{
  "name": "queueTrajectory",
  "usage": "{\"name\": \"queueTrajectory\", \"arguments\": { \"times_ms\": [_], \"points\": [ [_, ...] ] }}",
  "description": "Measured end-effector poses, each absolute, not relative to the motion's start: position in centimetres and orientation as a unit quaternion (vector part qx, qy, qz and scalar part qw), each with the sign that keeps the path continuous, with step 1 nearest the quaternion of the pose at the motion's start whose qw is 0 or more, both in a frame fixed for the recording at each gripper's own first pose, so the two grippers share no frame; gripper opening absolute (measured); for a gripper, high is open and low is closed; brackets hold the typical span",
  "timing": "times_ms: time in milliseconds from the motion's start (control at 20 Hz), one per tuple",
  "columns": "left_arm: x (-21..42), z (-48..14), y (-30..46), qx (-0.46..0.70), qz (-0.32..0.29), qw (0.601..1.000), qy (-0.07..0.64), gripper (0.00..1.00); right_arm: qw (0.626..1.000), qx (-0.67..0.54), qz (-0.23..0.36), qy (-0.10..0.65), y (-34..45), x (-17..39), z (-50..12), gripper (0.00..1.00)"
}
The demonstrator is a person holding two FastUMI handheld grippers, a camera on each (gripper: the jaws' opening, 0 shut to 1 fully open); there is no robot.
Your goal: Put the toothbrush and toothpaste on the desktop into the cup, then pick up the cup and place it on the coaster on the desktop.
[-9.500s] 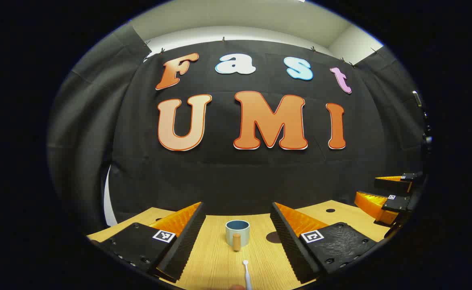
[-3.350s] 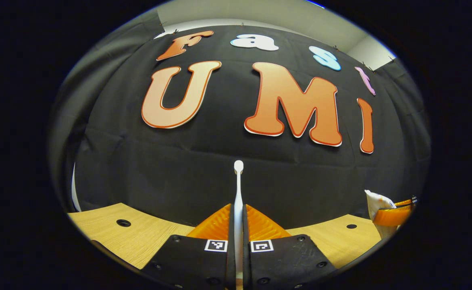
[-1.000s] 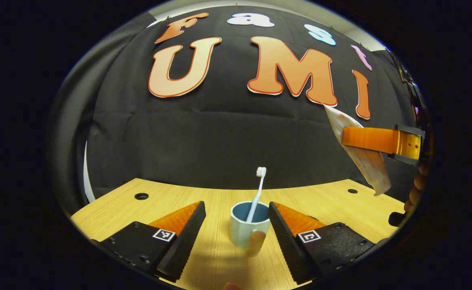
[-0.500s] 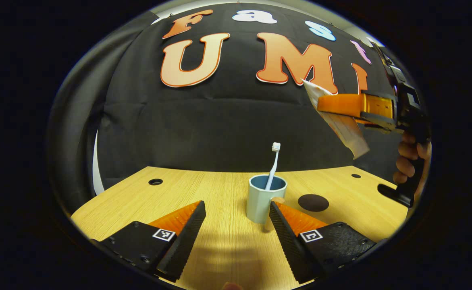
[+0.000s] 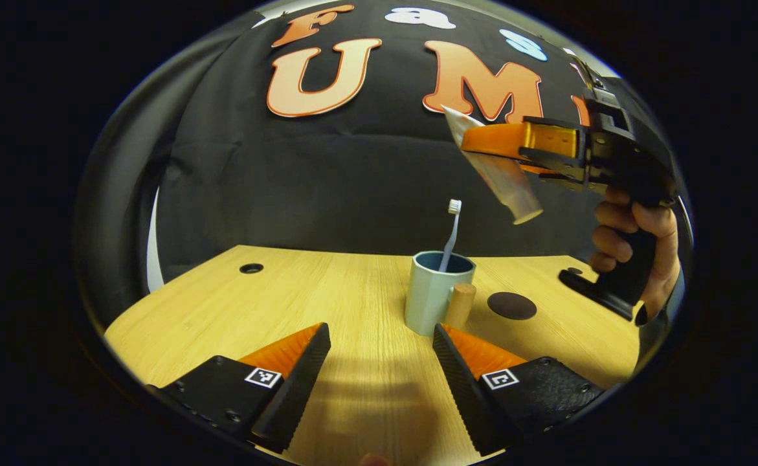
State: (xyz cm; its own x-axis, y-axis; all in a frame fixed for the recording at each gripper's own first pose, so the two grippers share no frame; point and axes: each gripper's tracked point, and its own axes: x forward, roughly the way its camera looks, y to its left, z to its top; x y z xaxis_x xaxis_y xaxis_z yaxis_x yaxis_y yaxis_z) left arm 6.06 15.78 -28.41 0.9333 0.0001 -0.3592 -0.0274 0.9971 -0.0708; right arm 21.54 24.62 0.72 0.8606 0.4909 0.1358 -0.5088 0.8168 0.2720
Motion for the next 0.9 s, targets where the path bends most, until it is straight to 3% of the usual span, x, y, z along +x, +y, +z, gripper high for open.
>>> {"name": "queueTrajectory", "arguments": {
  "times_ms": [900],
  "points": [
    [5.7, -29.3, 16.1, -0.046, 0.019, 0.978, 0.202, 0.96, 0.96, 0.138, 0.244, 0.003, 28.2, 26.0, -6.8, 0.11]
  ]
}}
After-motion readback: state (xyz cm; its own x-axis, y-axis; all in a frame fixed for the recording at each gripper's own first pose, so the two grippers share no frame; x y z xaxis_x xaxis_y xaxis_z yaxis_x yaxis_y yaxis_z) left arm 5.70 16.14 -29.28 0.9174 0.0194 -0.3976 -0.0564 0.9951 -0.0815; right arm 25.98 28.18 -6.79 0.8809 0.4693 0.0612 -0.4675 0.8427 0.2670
